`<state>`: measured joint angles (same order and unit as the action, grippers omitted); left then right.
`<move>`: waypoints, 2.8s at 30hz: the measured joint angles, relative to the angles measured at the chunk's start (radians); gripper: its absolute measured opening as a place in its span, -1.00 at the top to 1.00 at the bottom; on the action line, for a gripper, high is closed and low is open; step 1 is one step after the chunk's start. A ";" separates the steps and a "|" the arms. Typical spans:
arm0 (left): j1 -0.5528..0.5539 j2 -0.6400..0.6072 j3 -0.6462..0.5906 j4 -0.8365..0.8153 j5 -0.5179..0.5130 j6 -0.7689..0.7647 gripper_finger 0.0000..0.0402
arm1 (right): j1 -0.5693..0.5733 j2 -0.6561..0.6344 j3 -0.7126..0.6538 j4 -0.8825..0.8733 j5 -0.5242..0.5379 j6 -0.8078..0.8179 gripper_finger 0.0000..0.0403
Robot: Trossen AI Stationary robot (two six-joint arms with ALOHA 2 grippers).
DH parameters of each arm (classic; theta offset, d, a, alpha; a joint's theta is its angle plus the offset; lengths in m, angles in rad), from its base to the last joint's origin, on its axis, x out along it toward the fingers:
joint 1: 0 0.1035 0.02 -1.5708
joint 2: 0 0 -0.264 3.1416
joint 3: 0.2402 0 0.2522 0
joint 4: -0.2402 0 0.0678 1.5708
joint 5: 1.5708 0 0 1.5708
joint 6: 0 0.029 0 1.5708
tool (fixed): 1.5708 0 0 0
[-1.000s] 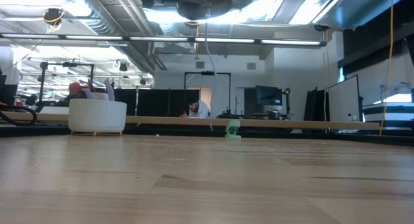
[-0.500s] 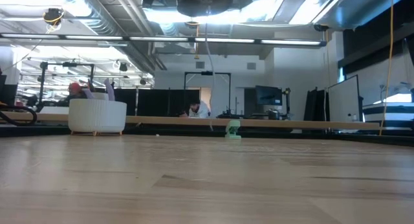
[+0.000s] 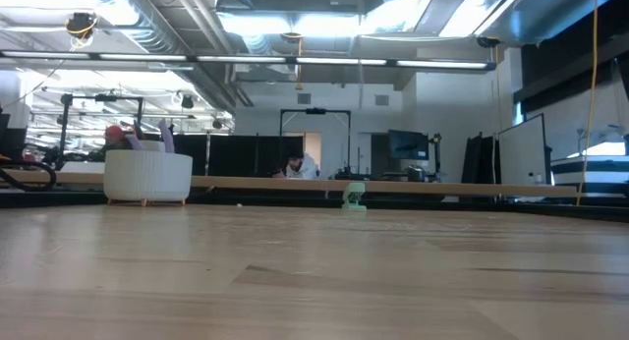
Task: Screw lightbulb
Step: Remove the lightbulb from the lamp socket
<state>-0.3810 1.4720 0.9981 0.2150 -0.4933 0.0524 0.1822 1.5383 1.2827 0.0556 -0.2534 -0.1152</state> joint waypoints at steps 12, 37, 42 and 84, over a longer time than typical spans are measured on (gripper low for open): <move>0.013 0.001 0.001 0.010 0.105 0.013 0.15 | 0.002 0.006 0.000 0.002 -0.014 0.012 0.02; 0.026 0.001 0.000 0.005 -0.076 -0.071 0.15 | 0.015 -0.232 0.098 -0.583 0.402 -0.018 -0.74; 0.055 0.001 0.000 0.009 -0.127 -0.084 0.15 | 0.014 -0.229 0.098 -0.593 0.393 0.062 -0.74; 0.034 0.000 0.000 -0.023 -0.479 -0.247 0.10 | -0.007 0.015 -0.107 0.315 0.621 -0.171 -0.30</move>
<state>-0.3470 1.4723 0.9977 0.1921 -0.9727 -0.1942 0.1753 1.5537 1.1755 0.3707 0.3674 -0.2867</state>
